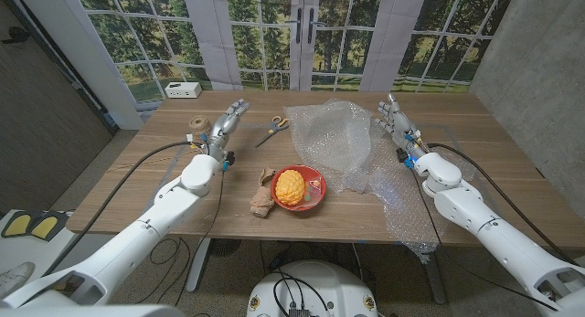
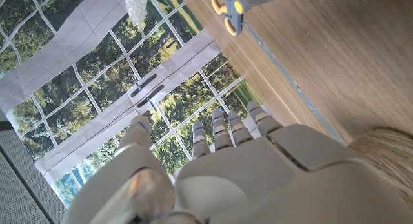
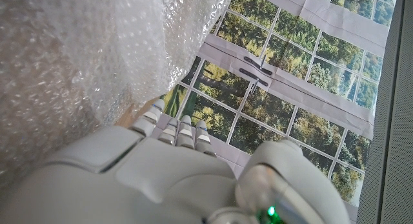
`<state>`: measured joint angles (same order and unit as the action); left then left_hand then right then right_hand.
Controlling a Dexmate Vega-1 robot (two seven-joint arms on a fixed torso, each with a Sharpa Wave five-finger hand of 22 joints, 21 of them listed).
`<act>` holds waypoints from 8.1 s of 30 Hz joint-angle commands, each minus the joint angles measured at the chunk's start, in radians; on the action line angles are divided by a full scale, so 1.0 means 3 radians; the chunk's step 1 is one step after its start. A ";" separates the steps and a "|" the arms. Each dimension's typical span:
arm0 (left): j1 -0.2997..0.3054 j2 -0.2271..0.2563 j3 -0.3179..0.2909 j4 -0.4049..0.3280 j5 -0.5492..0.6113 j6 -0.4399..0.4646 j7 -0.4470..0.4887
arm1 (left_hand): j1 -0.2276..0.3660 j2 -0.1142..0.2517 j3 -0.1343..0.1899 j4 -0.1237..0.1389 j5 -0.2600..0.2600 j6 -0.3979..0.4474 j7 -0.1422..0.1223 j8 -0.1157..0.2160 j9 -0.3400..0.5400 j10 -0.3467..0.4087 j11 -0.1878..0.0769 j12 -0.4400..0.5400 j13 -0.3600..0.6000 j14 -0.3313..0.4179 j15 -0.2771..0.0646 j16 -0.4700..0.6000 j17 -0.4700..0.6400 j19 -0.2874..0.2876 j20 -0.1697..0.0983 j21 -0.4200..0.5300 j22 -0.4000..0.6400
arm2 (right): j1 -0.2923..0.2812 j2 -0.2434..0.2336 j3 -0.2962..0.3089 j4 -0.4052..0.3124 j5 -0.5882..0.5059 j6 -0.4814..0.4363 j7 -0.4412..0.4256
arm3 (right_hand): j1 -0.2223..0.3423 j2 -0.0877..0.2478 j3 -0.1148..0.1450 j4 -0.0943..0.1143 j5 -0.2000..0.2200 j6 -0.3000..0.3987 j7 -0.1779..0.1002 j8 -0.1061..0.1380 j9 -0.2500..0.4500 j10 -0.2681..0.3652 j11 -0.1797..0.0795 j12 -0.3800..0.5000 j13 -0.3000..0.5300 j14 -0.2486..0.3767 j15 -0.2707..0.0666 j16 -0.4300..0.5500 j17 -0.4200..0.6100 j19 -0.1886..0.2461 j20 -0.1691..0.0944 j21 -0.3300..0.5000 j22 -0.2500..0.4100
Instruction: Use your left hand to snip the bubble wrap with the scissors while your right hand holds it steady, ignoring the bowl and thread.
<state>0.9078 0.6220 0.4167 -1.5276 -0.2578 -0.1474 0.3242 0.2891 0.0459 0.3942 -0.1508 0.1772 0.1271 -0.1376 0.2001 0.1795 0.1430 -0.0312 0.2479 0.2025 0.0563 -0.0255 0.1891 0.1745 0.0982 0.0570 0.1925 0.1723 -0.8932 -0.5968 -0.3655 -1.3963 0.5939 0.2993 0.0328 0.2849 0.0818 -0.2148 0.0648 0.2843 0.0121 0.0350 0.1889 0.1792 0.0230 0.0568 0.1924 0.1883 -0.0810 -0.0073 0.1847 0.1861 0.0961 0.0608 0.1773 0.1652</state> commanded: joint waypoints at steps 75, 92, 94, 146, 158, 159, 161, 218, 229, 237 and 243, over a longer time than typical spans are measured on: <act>-0.0416 0.0628 0.0544 -0.1081 0.2265 0.2030 0.0155 | 0.0889 -0.0325 -0.0011 -0.0032 0.0001 0.0822 0.0246 0.0141 0.0033 0.1192 -0.0242 0.0377 0.0225 0.1068 -0.0251 0.0094 0.0010 0.0593 -0.0168 0.0028 0.0009 | 0.0157 -0.0138 0.0036 0.0091 0.0157 -0.0184 0.0292 | 0.0123 0.0037 0.0024 -0.0072 -0.0069 -0.0005 -0.0038 0.0008 0.0020 -0.0004 -0.0035 0.0016 0.0015 0.0004 -0.0039 0.0024 -0.0002 -0.0002 0.0030 0.0033 0.0016; -0.0595 0.0674 0.0626 -0.1103 0.2378 0.2162 -0.0276 | 0.1169 -0.0348 0.0010 -0.0058 -0.0010 0.0933 0.0214 0.0118 0.0038 0.1360 -0.0191 0.0390 0.0243 0.1185 -0.0310 0.0079 0.0013 0.0595 -0.0108 0.0019 0.0010 | 0.0201 -0.0125 0.0043 0.0165 0.0185 -0.0180 0.0341 | 0.0139 0.0053 0.0035 -0.0079 -0.0079 -0.0007 -0.0035 0.0009 0.0020 0.0000 -0.0029 0.0019 0.0016 0.0004 -0.0039 0.0025 -0.0002 -0.0002 0.0039 0.0035 0.0016; -0.0612 0.0672 0.0643 -0.1112 0.2408 0.2215 -0.0314 | 0.1176 -0.0335 -0.0010 -0.0029 -0.0014 0.0917 0.0217 0.0099 0.0043 0.1395 -0.0225 0.0400 0.0267 0.1268 -0.0309 0.0108 0.0027 0.0722 -0.0101 0.0064 0.0017 | 0.0180 -0.0114 0.0059 0.0152 0.0201 -0.0170 0.0315 | 0.0141 0.0055 0.0036 -0.0080 -0.0081 -0.0007 -0.0034 0.0009 0.0020 0.0001 -0.0029 0.0020 0.0016 0.0005 -0.0037 0.0025 -0.0002 -0.0003 0.0041 0.0034 0.0016; -0.1215 0.0358 0.1280 -0.0823 0.3174 0.2728 -0.1236 | 0.1784 -0.0202 -0.0010 -0.0023 0.0018 0.0231 0.0140 -0.0026 0.0045 0.1561 -0.0315 0.0295 0.0489 0.0953 -0.0316 0.0059 0.0038 0.0092 -0.0012 -0.0012 0.0001 | 0.0241 -0.0008 0.0097 0.0322 0.0401 -0.0173 0.0481 | 0.0223 0.0144 0.0104 -0.0113 -0.0121 0.0006 -0.0034 0.0015 0.0021 0.0040 -0.0041 0.0030 0.0019 0.0036 -0.0046 0.0034 -0.0002 0.0017 0.0103 0.0041 0.0018; -0.1199 0.0304 0.1311 -0.0776 0.3185 0.2723 -0.1131 | 0.1742 -0.0177 -0.0049 0.0016 0.0012 0.0226 0.0202 -0.0007 0.0046 0.1591 -0.0289 0.0297 0.0520 0.1009 -0.0313 0.0090 0.0044 0.0113 -0.0015 -0.0001 0.0002 | 0.0200 -0.0018 0.0132 0.0295 0.0452 -0.0177 0.0488 | 0.0263 0.0177 0.0136 -0.0130 -0.0132 0.0005 -0.0036 0.0015 0.0021 0.0045 -0.0035 0.0031 0.0019 0.0036 -0.0046 0.0033 -0.0002 0.0017 0.0104 0.0041 0.0018; -0.1197 0.0300 0.1311 -0.0768 0.3180 0.2719 -0.1123 | 0.1740 -0.0176 -0.0051 0.0017 0.0012 0.0228 0.0202 -0.0006 0.0046 0.1596 -0.0291 0.0298 0.0522 0.1008 -0.0315 0.0090 0.0044 0.0114 -0.0013 -0.0001 0.0002 | 0.0198 -0.0020 0.0132 0.0295 0.0451 -0.0173 0.0494 | 0.0265 0.0179 0.0138 -0.0131 -0.0133 0.0005 -0.0037 0.0015 0.0021 0.0043 -0.0037 0.0030 0.0019 0.0037 -0.0045 0.0034 -0.0002 0.0017 0.0104 0.0041 0.0018; -0.1196 0.0293 0.1313 -0.0732 0.3163 0.2681 -0.1095 | 0.1738 -0.0176 -0.0052 0.0018 0.0012 0.0227 0.0207 -0.0005 0.0046 0.1595 -0.0295 0.0298 0.0523 0.1012 -0.0313 0.0091 0.0044 0.0115 -0.0011 -0.0001 0.0002 | 0.0191 -0.0021 0.0137 0.0289 0.0460 -0.0174 0.0495 | 0.0274 0.0184 0.0145 -0.0136 -0.0136 0.0005 -0.0037 0.0015 0.0020 0.0044 -0.0037 0.0030 0.0019 0.0036 -0.0045 0.0033 -0.0002 0.0017 0.0104 0.0041 0.0018; -0.1462 0.0006 0.1527 0.0157 0.2951 0.2061 -0.0877 | 0.1827 -0.0158 -0.0163 0.0008 0.0016 0.0365 0.0168 0.0038 0.0042 0.1695 -0.0392 0.0246 0.0665 0.0997 -0.0382 0.0068 0.0031 0.0159 -0.0122 -0.0006 0.0000 | 0.0211 -0.0051 0.0162 0.0304 0.0520 -0.0219 0.0582 | 0.0393 0.0209 0.0234 -0.0206 -0.0204 0.0011 -0.0044 0.0016 0.0021 0.0048 -0.0035 0.0029 0.0021 0.0040 -0.0048 0.0029 -0.0006 0.0022 0.0102 0.0041 0.0018; -0.1513 -0.0087 0.1587 0.0342 0.2887 0.2030 -0.0805 | 0.1833 -0.0137 -0.0175 0.0011 0.0019 0.0367 0.0188 0.0035 0.0043 0.1715 -0.0390 0.0237 0.0684 0.0989 -0.0374 0.0068 0.0031 0.0160 -0.0111 -0.0005 0.0000 | 0.0209 -0.0051 0.0171 0.0307 0.0536 -0.0226 0.0587 | 0.0388 0.0214 0.0241 -0.0202 -0.0216 0.0013 -0.0045 0.0016 0.0021 0.0048 -0.0032 0.0028 0.0021 0.0040 -0.0048 0.0031 -0.0001 0.0022 0.0103 0.0041 0.0019; -0.1523 -0.0107 0.1619 0.0379 0.2869 0.2040 -0.0755 | 0.1829 -0.0116 -0.0185 0.0018 0.0022 0.0370 0.0205 0.0033 0.0044 0.1731 -0.0383 0.0233 0.0698 0.0991 -0.0371 0.0072 0.0033 0.0164 -0.0104 -0.0004 0.0000 | 0.0231 -0.0038 0.0157 0.0349 0.0531 -0.0208 0.0629 | 0.0382 0.0215 0.0244 -0.0199 -0.0224 0.0014 -0.0047 0.0016 0.0022 0.0049 -0.0041 0.0028 0.0021 0.0039 -0.0049 0.0031 0.0001 0.0021 0.0104 0.0041 0.0019; -0.1542 -0.0143 0.1650 0.0455 0.2845 0.2016 -0.0724 | 0.1829 -0.0101 -0.0197 0.0020 0.0022 0.0376 0.0214 0.0032 0.0045 0.1734 -0.0378 0.0222 0.0715 0.0987 -0.0367 0.0072 0.0032 0.0168 -0.0099 -0.0003 0.0001 | 0.0227 -0.0044 0.0152 0.0336 0.0525 -0.0217 0.0624 | 0.0382 0.0214 0.0247 -0.0199 -0.0229 0.0015 -0.0044 0.0016 0.0022 0.0049 -0.0040 0.0028 0.0021 0.0037 -0.0050 0.0031 0.0002 0.0021 0.0104 0.0041 0.0019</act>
<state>0.4567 0.6012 0.8914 -1.4352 0.6069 0.4644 0.0890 0.8360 0.0019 0.3386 -0.1420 0.1767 0.2412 -0.0802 0.2110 0.1910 0.6546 -0.1479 0.3167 0.4109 0.3573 -0.0410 0.2128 0.1817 0.1479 0.0216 0.1887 0.1726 -0.8272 -0.6108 -0.3159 -1.2978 0.7529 0.2338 0.2132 0.3967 0.1464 -0.1447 0.0022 0.2205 0.0123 0.0214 0.1888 0.1836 0.0339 0.0429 0.1964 0.1931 -0.0751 -0.0196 0.1895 0.1841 0.1000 0.0858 0.1817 0.1650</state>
